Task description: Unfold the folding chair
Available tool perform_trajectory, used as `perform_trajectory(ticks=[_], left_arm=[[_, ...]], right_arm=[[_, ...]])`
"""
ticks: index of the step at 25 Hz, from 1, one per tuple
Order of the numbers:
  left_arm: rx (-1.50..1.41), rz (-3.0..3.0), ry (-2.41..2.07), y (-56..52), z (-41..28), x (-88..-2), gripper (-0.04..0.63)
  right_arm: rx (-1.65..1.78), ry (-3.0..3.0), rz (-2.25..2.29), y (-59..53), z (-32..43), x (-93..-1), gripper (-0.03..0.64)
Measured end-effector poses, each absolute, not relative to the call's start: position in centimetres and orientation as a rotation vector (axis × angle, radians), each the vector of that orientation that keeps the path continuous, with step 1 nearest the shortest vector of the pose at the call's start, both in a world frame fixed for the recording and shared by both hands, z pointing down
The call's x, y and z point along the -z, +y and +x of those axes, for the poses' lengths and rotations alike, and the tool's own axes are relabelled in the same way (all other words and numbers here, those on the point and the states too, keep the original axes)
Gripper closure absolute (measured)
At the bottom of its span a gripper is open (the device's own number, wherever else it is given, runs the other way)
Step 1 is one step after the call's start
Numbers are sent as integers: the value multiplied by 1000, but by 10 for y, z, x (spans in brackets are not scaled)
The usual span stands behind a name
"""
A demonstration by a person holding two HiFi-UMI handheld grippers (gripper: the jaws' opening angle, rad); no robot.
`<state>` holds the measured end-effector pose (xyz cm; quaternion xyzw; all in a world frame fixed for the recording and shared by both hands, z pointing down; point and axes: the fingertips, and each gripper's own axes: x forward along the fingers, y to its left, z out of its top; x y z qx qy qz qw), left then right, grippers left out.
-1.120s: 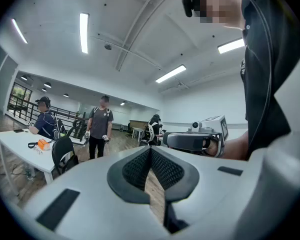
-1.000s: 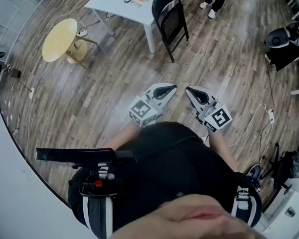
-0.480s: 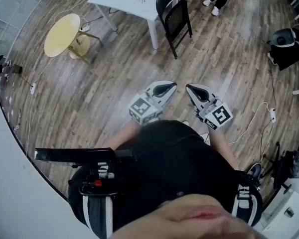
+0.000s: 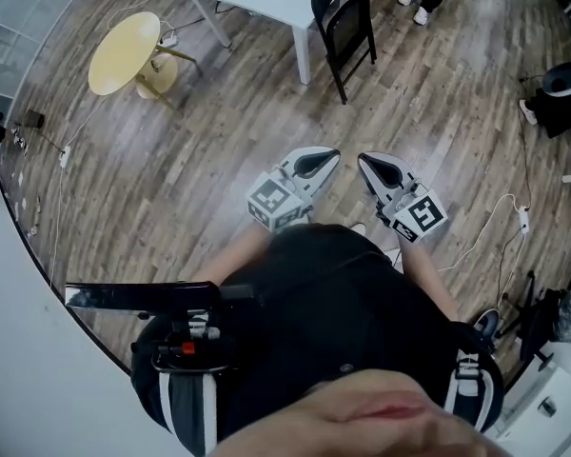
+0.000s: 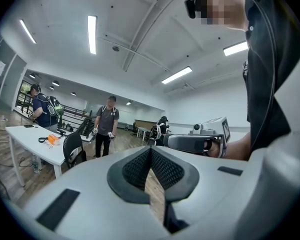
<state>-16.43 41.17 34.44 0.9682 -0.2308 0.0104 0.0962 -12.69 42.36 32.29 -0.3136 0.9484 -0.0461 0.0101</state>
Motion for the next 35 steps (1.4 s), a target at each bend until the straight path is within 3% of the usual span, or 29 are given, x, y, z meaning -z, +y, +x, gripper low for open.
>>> perform_trajectory(ticks=[20, 35], left_arm=[[-15, 2862, -679, 371, -251, -361, 601], [-19, 2854, -781, 291, -186, -355, 601]], right_arm=[[151, 2992, -999, 384, -219, -335, 609], [220, 2888, -981, 294, -130, -334, 609]])
